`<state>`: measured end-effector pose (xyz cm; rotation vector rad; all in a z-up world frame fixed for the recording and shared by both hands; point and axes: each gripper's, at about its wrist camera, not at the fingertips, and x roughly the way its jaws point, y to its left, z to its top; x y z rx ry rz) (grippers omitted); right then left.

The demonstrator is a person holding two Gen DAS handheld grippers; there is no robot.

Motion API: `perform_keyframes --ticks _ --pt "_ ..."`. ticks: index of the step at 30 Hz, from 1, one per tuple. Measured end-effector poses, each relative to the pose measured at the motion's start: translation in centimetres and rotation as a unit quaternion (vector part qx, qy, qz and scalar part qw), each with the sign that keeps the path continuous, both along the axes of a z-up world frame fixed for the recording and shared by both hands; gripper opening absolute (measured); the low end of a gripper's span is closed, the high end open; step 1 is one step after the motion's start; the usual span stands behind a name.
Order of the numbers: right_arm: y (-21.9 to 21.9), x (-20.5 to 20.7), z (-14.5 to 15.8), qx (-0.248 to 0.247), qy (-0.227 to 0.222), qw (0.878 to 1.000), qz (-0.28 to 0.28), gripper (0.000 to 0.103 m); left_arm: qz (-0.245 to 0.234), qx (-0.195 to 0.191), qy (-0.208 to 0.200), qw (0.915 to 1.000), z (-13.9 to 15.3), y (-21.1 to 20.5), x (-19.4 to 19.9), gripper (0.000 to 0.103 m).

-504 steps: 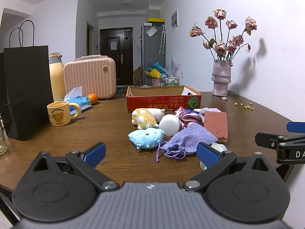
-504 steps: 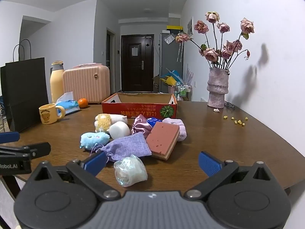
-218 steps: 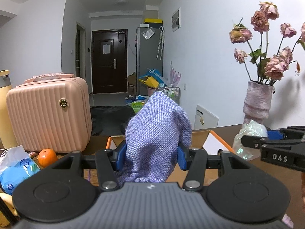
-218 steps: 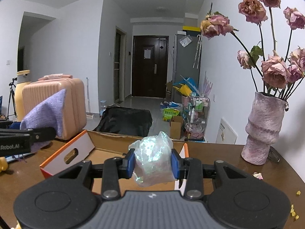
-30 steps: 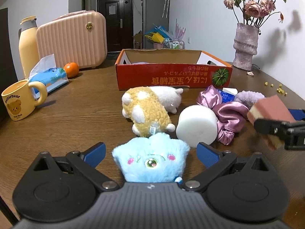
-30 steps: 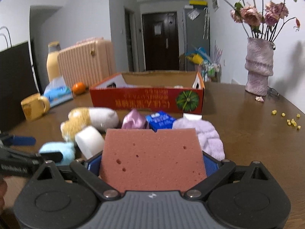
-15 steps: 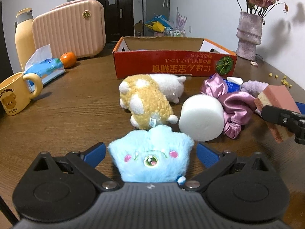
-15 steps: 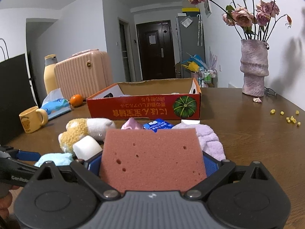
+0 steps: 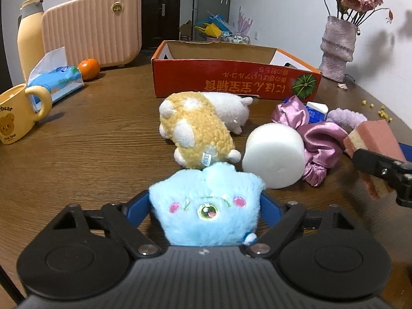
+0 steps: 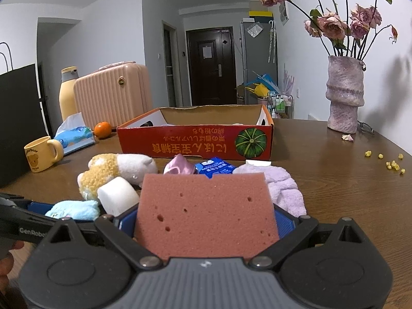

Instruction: Organize soft objects

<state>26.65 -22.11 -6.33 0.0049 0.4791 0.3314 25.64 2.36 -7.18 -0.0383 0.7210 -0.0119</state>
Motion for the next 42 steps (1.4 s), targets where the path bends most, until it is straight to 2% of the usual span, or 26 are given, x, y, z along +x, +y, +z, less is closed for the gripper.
perform_keyframes --ticks 9,24,42 --pt "0.1 -0.1 0.0 -0.002 -0.003 1.000 0.003 0.099 0.003 -0.012 -0.007 0.9999 0.2 0.3 -0.5 0.084" --pt "0.3 -1.0 1.1 -0.006 -0.035 0.999 0.001 0.099 0.003 0.002 -0.060 0.9982 2.0 0.2 -2.8 0.083" --pt "0.8 0.2 4.8 -0.004 -0.079 0.997 -0.007 0.099 -0.002 0.016 -0.127 0.9918 6.9 -0.3 -2.3 0.083"
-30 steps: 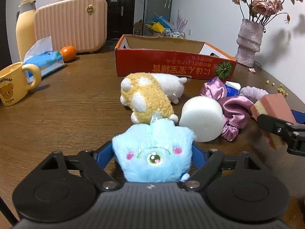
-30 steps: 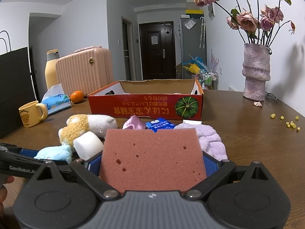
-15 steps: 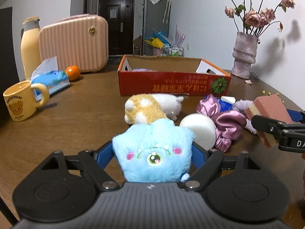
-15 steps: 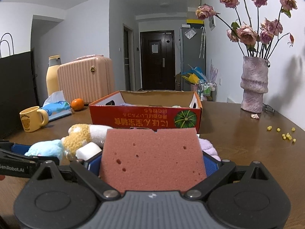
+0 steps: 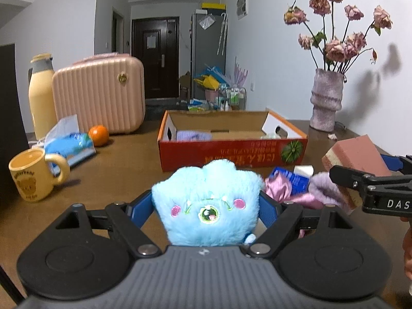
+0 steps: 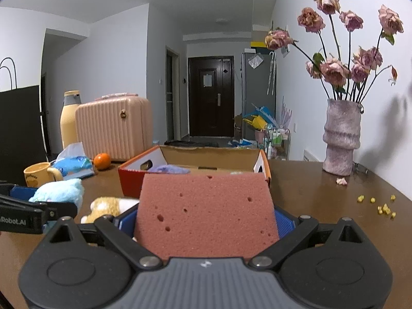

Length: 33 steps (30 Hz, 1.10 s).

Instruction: Organize soft objects

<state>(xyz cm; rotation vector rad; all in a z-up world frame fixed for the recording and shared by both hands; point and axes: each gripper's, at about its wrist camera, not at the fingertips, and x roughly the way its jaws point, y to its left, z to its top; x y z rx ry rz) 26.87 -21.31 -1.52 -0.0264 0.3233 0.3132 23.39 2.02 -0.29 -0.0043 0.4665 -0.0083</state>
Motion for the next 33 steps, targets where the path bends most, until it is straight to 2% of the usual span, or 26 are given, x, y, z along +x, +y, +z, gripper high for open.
perform_keyframes --ticks 16,33 --pt "1.2 4.2 3.5 0.013 -0.033 0.999 -0.010 0.099 0.006 -0.003 -0.053 0.9986 4.0 -0.4 4.1 0.083" --pt "2.4 10.6 4.8 0.023 -0.026 0.999 -0.028 0.099 0.027 -0.019 -0.060 0.9977 5.3 0.1 10.6 0.083"
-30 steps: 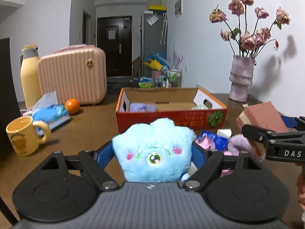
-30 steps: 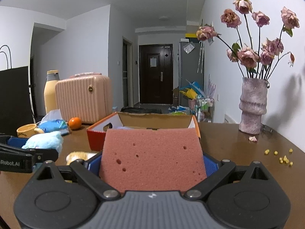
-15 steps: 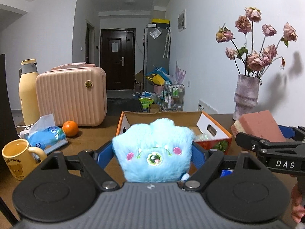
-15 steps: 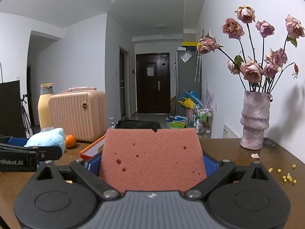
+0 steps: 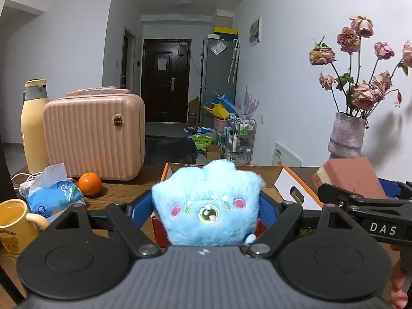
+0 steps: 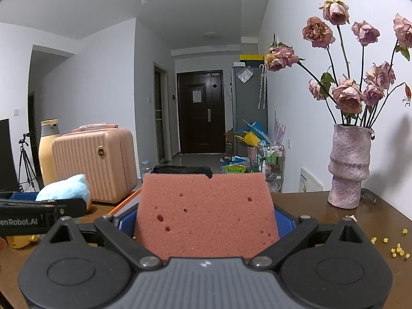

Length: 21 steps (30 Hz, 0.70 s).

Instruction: Organize soft objects

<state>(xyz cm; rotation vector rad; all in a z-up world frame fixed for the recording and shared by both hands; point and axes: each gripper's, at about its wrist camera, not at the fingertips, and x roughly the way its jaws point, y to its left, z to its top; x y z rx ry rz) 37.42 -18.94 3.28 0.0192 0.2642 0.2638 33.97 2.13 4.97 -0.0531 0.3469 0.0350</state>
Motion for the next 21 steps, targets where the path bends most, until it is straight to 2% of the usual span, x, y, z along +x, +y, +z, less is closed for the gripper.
perform_keyframes --ticks 21 --pt "1.6 7.8 -0.5 -0.002 0.045 0.999 -0.018 0.099 0.021 -0.009 0.015 0.9996 -0.2 1.0 7.1 0.083"
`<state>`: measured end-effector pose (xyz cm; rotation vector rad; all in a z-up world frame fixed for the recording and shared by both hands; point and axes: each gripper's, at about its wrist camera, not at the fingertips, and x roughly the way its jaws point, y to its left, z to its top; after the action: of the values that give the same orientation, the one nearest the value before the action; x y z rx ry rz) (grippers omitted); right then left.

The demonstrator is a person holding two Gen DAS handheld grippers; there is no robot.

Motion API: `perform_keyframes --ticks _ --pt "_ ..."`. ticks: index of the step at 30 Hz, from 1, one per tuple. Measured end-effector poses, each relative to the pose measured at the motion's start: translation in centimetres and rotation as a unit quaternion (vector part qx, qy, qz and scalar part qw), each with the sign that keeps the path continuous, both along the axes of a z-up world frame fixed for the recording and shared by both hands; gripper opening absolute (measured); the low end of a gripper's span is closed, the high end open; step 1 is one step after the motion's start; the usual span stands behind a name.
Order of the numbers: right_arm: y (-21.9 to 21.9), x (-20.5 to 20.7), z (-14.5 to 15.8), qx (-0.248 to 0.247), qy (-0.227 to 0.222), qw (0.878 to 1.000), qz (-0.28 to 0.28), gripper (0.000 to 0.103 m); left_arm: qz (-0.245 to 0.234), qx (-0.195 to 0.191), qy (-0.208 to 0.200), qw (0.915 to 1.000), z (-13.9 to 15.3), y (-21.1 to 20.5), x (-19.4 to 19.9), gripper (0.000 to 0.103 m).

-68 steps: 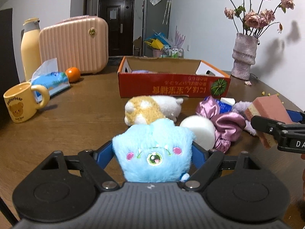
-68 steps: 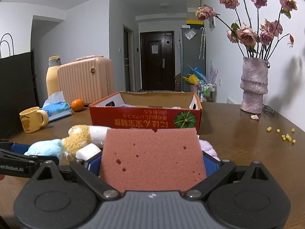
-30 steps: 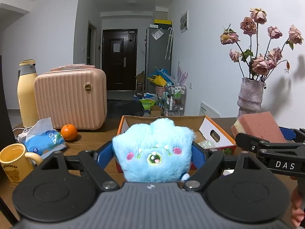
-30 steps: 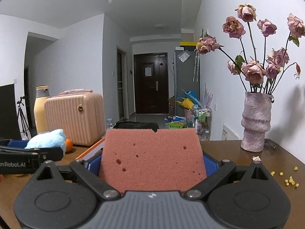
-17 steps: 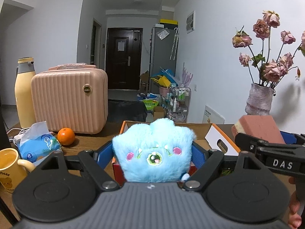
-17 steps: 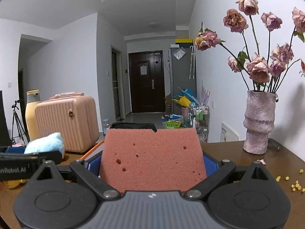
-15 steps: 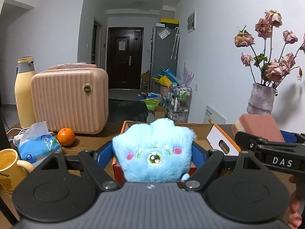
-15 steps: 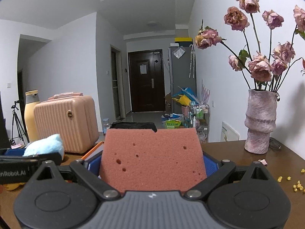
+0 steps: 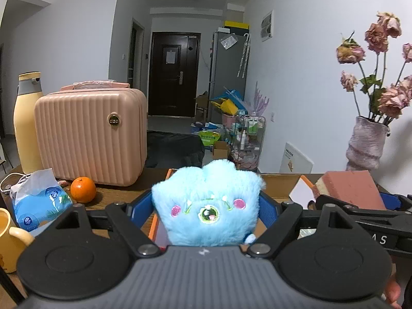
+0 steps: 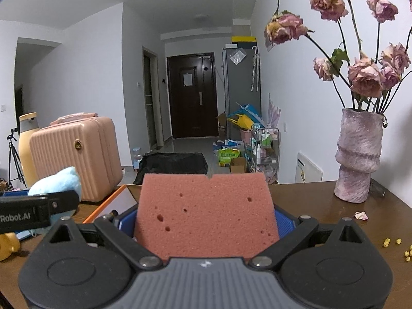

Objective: Organize soft objects
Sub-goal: 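Open the left gripper over the box to drop the blue plush while the right drops the pink sponge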

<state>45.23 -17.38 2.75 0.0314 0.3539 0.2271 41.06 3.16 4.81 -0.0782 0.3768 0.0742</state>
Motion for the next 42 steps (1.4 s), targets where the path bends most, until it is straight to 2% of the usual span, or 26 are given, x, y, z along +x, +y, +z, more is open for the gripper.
perform_keyframes --ticks 22,42 --pt "2.3 7.4 -1.3 -0.028 0.051 0.998 -0.021 0.099 0.016 0.006 0.024 0.9996 -1.2 0.9 7.2 0.083" --pt "2.7 11.1 -3.2 -0.041 0.077 0.996 -0.019 0.100 0.016 0.032 0.056 0.9978 -3.6 1.4 11.5 0.084"
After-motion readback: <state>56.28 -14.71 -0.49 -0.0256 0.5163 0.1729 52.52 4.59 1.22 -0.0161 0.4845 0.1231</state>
